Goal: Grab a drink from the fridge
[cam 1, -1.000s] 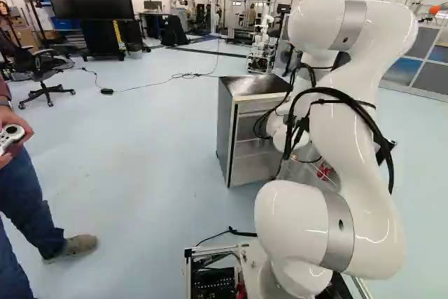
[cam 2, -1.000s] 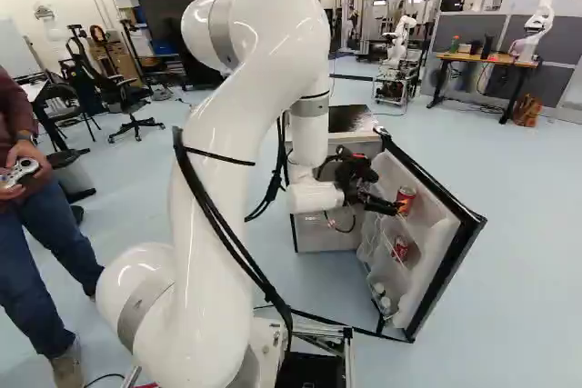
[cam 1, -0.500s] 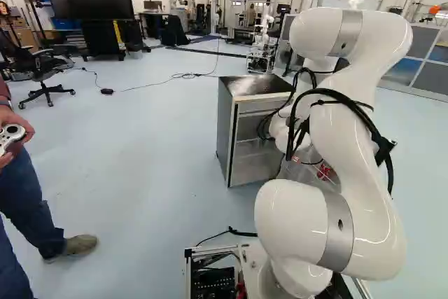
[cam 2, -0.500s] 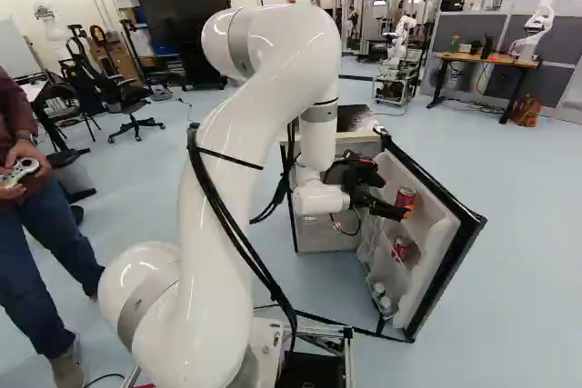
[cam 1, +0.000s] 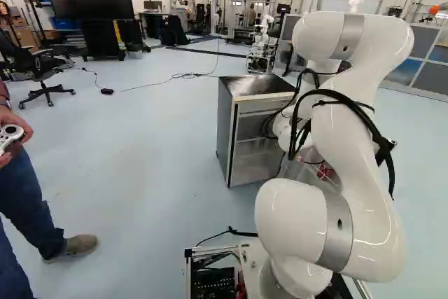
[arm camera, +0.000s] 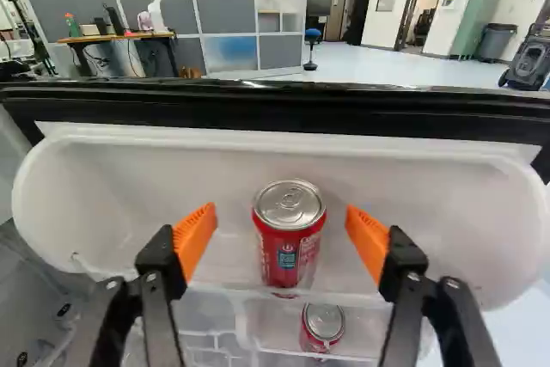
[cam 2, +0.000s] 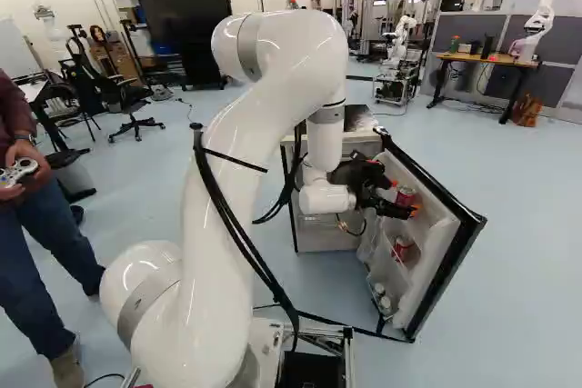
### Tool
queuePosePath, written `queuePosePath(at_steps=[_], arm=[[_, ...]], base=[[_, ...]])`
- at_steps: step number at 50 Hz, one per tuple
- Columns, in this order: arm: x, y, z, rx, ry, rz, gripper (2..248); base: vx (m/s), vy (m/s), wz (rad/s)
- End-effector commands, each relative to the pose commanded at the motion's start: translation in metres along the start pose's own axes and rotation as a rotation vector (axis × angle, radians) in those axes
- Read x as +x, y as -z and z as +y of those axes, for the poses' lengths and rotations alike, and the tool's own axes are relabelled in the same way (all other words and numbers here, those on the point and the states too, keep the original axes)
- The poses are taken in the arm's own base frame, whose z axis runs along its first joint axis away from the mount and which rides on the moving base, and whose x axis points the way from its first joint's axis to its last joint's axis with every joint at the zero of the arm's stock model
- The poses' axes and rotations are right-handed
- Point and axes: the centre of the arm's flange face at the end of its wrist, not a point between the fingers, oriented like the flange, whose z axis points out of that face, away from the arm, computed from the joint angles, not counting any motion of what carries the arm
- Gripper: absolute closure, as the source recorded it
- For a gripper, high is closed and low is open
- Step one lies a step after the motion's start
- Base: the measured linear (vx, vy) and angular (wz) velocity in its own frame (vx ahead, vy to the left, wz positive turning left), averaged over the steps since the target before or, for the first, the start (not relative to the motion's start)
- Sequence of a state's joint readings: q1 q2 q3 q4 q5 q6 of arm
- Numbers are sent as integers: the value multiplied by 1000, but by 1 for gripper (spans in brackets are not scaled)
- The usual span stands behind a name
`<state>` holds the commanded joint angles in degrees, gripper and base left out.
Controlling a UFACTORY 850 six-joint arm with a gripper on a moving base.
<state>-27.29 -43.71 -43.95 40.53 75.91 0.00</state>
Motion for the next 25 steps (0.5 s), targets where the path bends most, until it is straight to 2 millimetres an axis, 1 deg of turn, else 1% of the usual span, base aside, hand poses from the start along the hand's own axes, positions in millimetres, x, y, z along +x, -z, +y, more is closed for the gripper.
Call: queuePosePath(at_steps=[5, 6, 10, 11, 15, 16, 25], arm=[[0, 0, 0, 0, 0, 0, 48], [0, 0, 0, 0, 0, 0, 87], [0, 0, 0, 0, 0, 0, 87], [0, 0, 0, 0, 0, 0, 124], [0, 0, 0, 0, 0, 0, 124], [0, 0, 0, 0, 0, 0, 154], [0, 0, 0, 0, 0, 0, 154]], base=[[0, 0, 0], [0, 0, 0], [0, 0, 0], [0, 0, 0], [0, 0, 0], [0, 0, 0], [0, 0, 0]])
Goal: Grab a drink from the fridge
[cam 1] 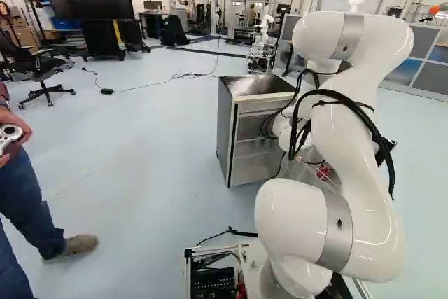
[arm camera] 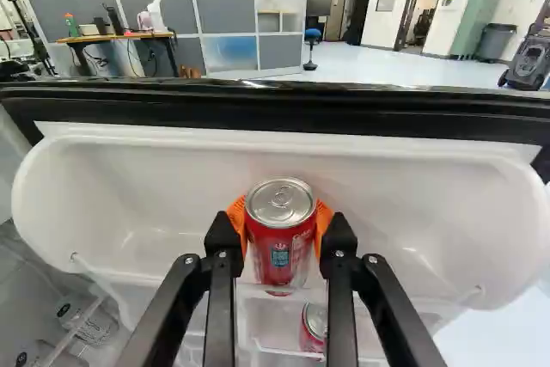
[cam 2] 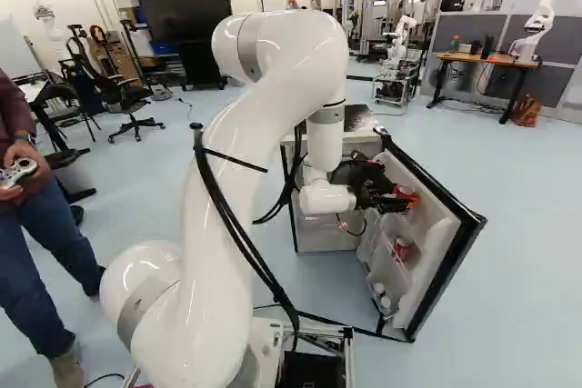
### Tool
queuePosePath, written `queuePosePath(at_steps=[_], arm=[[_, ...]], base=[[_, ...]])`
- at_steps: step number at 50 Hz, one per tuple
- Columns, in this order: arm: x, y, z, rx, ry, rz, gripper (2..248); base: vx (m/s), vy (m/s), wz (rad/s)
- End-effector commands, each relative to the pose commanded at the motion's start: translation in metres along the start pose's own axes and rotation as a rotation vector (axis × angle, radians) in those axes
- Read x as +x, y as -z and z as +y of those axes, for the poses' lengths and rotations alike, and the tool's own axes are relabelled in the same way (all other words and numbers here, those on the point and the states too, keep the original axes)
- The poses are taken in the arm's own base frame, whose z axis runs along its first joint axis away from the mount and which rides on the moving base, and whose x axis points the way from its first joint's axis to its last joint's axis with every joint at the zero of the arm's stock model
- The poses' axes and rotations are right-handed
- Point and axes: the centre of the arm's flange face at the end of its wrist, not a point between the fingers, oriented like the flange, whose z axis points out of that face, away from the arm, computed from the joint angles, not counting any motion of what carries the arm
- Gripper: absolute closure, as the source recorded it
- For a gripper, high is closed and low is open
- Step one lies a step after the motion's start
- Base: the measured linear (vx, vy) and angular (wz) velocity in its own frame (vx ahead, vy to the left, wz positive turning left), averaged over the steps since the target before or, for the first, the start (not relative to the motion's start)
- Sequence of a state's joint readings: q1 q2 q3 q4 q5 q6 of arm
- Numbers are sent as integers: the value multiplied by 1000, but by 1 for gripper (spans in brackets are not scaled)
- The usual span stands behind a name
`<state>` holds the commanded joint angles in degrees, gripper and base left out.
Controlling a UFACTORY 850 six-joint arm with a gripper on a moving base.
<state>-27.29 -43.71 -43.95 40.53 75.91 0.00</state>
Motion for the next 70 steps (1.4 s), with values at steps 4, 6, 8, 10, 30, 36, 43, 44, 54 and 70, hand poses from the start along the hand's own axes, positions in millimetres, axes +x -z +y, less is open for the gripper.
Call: queuePosePath(at_steps=[4, 6, 8, 10, 30, 36, 43, 44, 54, 70], arm=[[0, 0, 0, 0, 0, 0, 154], [0, 0, 0, 0, 0, 0, 154], [0, 0, 0, 0, 0, 0, 154], [0, 0, 0, 0, 0, 0, 154], [0, 0, 0, 0, 0, 0, 154], [0, 2, 2, -1, 2, -3, 154], [1, 5, 5, -2, 4, -5, 154], [1, 6, 5, -2, 4, -5, 154], [11, 13, 10, -2, -2, 2, 154], [29, 26, 19, -2, -14, 15, 154]], base=[[0, 0, 0], [0, 0, 0], [0, 0, 0], [0, 0, 0], [0, 0, 0], [0, 0, 0], [0, 0, 0], [0, 0, 0], [0, 0, 0], [0, 0, 0]])
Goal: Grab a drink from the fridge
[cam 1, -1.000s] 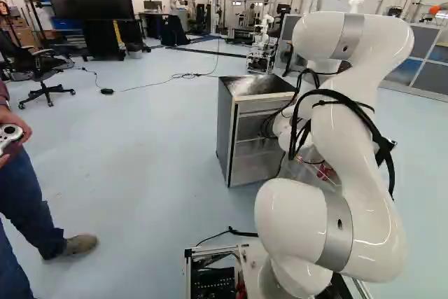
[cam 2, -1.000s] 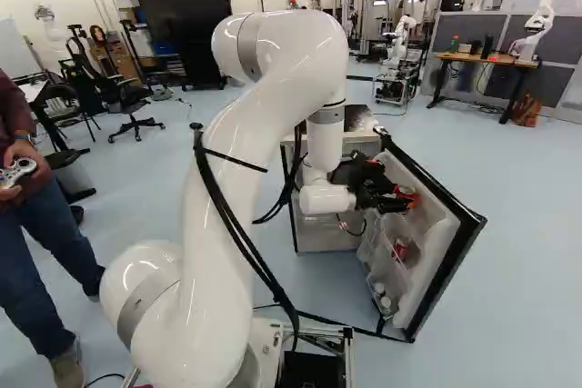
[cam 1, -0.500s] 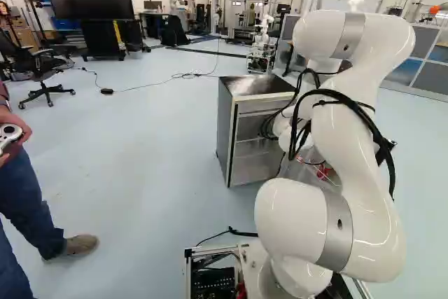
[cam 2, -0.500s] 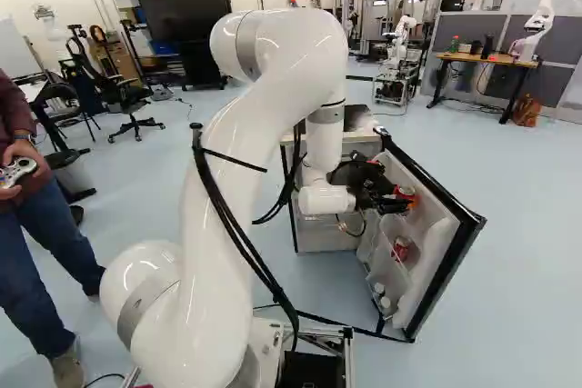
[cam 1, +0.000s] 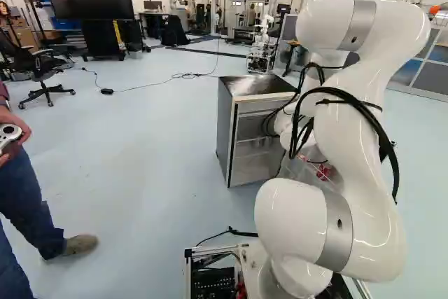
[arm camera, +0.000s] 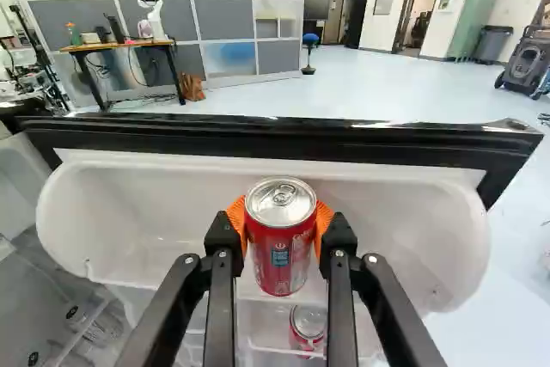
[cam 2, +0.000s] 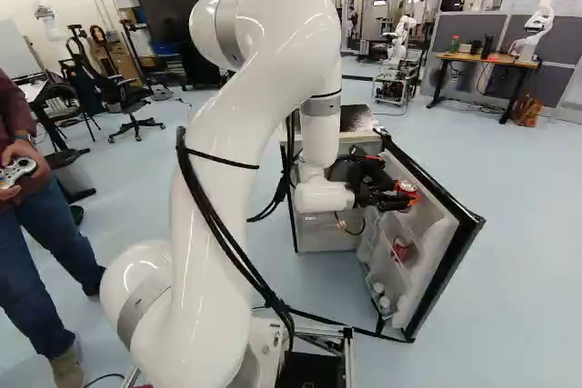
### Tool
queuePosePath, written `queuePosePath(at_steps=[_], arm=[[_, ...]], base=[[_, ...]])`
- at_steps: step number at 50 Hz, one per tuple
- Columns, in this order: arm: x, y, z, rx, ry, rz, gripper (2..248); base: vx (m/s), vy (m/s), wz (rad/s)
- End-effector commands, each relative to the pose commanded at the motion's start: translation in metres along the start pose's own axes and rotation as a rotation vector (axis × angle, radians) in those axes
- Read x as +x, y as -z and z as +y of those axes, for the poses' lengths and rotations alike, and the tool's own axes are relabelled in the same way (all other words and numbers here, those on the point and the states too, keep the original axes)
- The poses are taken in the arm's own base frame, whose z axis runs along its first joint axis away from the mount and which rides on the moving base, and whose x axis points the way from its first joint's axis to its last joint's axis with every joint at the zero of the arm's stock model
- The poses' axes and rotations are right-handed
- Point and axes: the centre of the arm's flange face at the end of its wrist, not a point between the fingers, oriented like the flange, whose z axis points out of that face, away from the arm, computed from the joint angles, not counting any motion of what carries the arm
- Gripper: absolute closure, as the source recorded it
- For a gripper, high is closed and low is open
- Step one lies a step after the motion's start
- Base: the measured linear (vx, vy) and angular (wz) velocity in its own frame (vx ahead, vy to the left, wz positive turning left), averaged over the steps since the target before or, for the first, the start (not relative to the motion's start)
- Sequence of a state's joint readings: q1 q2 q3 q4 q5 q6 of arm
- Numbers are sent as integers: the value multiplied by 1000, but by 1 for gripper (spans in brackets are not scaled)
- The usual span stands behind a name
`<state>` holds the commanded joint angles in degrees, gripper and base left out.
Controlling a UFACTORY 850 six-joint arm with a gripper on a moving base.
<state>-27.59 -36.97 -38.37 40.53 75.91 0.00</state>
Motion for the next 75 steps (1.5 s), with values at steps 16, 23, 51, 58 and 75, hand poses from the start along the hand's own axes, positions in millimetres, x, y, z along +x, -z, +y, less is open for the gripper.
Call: queuePosePath(at_steps=[16, 23, 51, 58, 75], arm=[[3, 15, 14, -6, 8, -11, 154], [3, 23, 21, -9, 15, -19, 154], [19, 73, 52, 3, 24, -26, 154], [25, 91, 59, 18, 24, -22, 154], [38, 130, 65, 78, 20, -3, 154]], base=[[0, 0, 0], [0, 0, 0], [0, 0, 0], [0, 0, 0], [0, 0, 0]])
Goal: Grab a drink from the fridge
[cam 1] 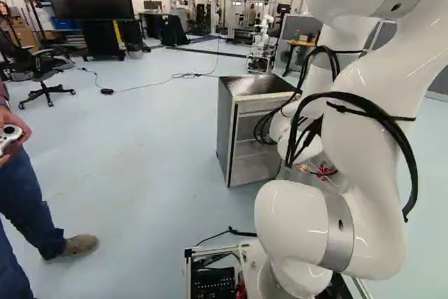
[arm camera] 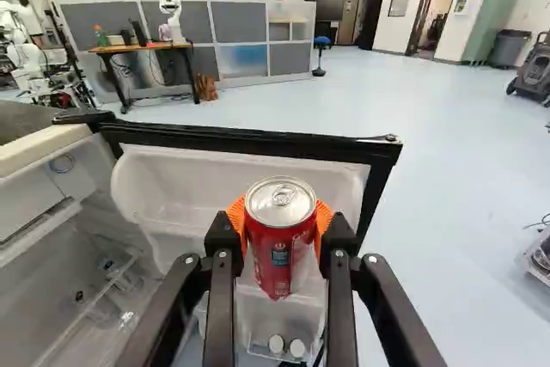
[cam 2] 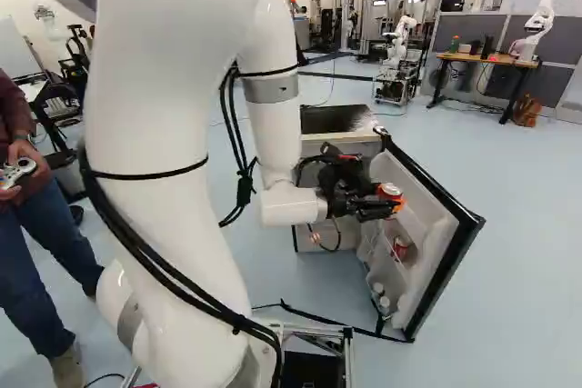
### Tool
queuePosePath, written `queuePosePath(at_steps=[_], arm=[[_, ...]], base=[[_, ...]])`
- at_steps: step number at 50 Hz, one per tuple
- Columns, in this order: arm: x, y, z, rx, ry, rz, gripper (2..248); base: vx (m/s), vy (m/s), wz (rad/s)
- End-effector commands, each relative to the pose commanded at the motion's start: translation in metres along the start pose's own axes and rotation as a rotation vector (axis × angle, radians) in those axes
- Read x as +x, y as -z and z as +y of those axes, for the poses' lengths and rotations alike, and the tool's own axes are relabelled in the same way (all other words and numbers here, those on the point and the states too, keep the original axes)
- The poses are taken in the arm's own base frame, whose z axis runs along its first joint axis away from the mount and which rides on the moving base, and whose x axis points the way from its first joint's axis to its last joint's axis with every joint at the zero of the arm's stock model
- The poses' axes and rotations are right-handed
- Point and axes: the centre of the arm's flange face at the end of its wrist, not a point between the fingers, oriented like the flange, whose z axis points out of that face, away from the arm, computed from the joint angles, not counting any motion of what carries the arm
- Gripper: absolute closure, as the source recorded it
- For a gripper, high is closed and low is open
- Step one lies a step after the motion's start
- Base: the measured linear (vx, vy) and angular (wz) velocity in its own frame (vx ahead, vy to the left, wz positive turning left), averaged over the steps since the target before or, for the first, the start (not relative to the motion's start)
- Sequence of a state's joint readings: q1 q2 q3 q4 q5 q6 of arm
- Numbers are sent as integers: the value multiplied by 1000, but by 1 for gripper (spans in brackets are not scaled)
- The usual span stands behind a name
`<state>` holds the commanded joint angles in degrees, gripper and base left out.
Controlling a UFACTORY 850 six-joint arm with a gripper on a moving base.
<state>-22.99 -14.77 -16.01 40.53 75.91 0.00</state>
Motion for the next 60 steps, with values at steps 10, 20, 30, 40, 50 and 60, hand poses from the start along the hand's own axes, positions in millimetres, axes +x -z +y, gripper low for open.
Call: queuePosePath(at_steps=[10, 20, 30, 40, 50, 60], arm=[[7, 22, 0, 43, -5, 16, 154], [12, 42, 0, 87, -13, 34, 154], [19, 57, -5, 140, -24, 55, 154], [26, 68, -16, 191, -38, 76, 154], [34, 75, -30, 240, -53, 96, 154], [36, 79, -46, 293, -52, 95, 154]], base=[[0, 0, 0], [0, 0, 0], [0, 0, 0], [0, 0, 0], [0, 0, 0], [0, 0, 0]])
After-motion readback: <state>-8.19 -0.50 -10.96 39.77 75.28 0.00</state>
